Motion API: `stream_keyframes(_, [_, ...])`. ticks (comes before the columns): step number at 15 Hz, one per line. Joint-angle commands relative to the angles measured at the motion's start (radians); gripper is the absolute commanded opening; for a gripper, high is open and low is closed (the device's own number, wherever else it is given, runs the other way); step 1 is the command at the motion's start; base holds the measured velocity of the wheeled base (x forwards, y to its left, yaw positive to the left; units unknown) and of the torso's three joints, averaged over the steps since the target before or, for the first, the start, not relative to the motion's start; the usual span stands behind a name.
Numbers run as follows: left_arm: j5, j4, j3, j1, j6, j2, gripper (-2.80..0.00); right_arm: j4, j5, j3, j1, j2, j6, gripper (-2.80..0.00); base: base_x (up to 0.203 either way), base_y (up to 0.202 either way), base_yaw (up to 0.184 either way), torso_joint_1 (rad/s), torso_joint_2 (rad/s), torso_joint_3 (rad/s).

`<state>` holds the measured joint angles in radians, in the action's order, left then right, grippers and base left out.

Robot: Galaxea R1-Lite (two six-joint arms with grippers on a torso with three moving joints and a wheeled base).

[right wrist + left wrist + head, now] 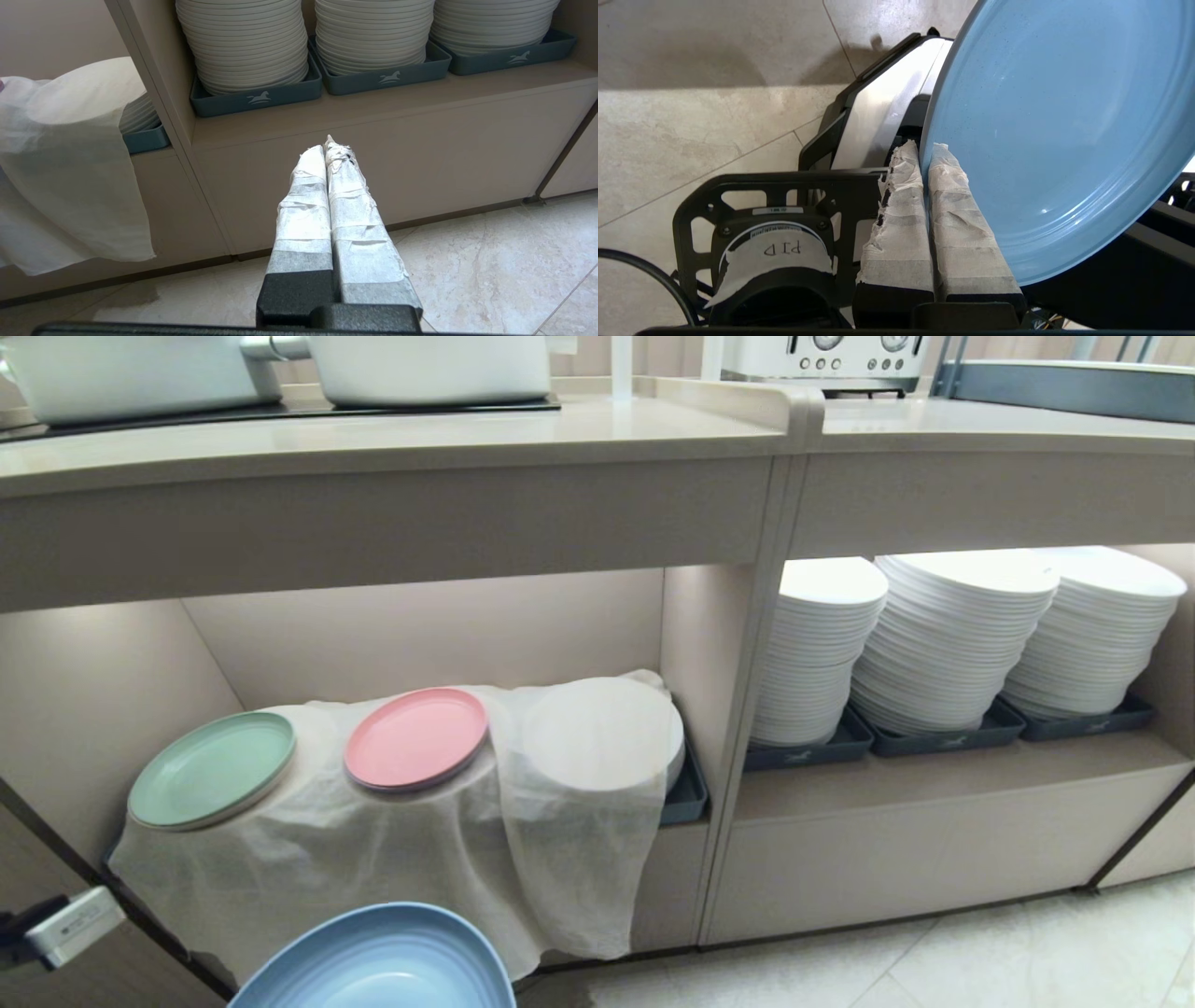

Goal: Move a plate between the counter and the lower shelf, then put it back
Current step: Put the plate in the cupboard

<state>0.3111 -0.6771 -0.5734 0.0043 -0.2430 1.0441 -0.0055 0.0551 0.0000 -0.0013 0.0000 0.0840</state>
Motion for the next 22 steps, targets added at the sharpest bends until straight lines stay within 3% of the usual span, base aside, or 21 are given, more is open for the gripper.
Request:
stream_keyframes(1, [0.002, 0.007, -0.002, 0.000, -0.002, 0.037, -2.80, -0.001, 0.000, 0.000, 0.000, 0.000, 0.000, -2.80, 0.000, 0.000, 0.000, 0.000, 0.00, 0.000])
stream_keyframes(9, [0.049, 0.187, -0.016, -0.029, -0.001, 0.191, -2.80, -0.001, 0.000, 0.000, 0.000, 0.000, 0.000, -2.80, 0.000, 0.000, 0.000, 0.000, 0.00, 0.000])
stream_keyframes(13, [0.051, 0.225, -0.044, -0.071, -0.006, 0.262, -2.80, -0.001, 0.000, 0.000, 0.000, 0.000, 0.000, -2.80, 0.000, 0.000, 0.000, 0.000, 0.00, 0.000])
stream_keyframes(19, [0.041, 0.292, -0.204, -0.130, -0.118, 0.460, -2.80, -0.001, 0.000, 0.000, 0.000, 0.000, 0.000, -2.80, 0.000, 0.000, 0.000, 0.000, 0.00, 0.000])
stream_keyframes(22, [0.030, 0.292, -0.308, -0.197, -0.228, 0.563, -2.80, -0.001, 0.000, 0.000, 0.000, 0.000, 0.000, -2.80, 0.000, 0.000, 0.000, 0.000, 0.00, 0.000])
